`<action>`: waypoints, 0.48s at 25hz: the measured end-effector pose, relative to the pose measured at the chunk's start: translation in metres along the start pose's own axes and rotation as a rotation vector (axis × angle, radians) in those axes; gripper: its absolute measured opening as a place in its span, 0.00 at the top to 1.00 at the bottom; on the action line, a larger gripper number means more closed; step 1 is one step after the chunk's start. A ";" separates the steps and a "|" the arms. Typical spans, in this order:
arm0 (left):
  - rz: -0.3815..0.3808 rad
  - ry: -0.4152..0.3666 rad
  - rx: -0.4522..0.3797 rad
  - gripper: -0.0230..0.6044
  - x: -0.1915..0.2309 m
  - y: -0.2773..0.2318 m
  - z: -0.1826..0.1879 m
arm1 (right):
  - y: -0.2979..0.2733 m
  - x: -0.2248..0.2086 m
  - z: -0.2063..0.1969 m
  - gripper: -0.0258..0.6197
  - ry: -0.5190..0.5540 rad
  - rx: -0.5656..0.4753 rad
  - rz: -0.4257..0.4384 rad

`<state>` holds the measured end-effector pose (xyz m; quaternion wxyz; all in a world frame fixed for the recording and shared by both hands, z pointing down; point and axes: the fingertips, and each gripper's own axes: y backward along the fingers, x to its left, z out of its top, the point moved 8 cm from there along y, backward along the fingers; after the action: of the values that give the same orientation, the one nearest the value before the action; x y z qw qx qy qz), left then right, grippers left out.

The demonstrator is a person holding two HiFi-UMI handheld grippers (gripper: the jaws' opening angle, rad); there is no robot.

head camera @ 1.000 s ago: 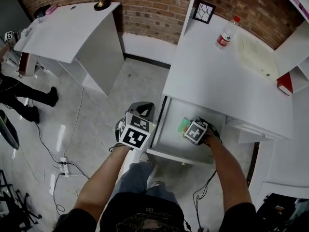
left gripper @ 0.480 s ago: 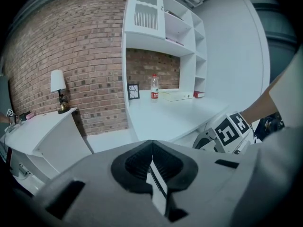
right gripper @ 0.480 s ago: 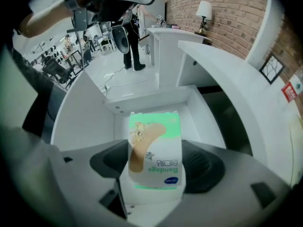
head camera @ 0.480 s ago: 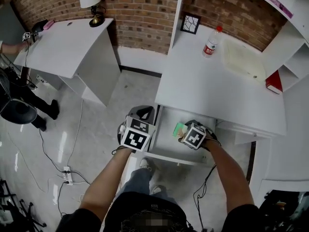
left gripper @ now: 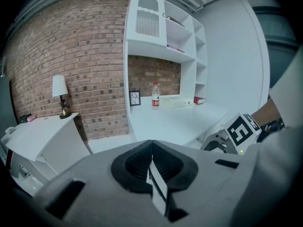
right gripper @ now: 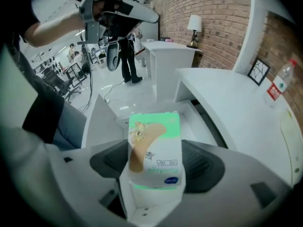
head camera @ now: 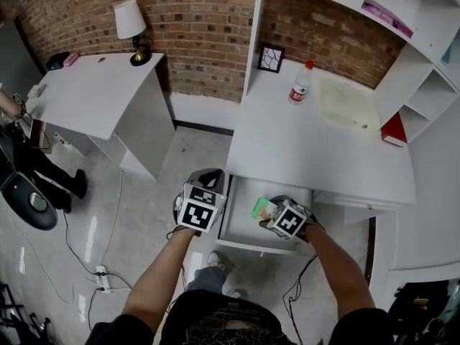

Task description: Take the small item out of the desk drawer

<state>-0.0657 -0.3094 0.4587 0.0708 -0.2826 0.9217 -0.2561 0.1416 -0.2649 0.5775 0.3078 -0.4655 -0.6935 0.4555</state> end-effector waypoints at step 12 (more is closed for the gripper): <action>-0.050 -0.045 -0.064 0.96 0.004 0.001 0.056 | 0.088 -0.022 0.031 0.42 -0.194 -0.217 -0.220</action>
<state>-0.0537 -0.3350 0.4107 0.0760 -0.3133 0.9202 -0.2220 0.1556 -0.2825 0.4842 0.2356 -0.3710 -0.8118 0.3844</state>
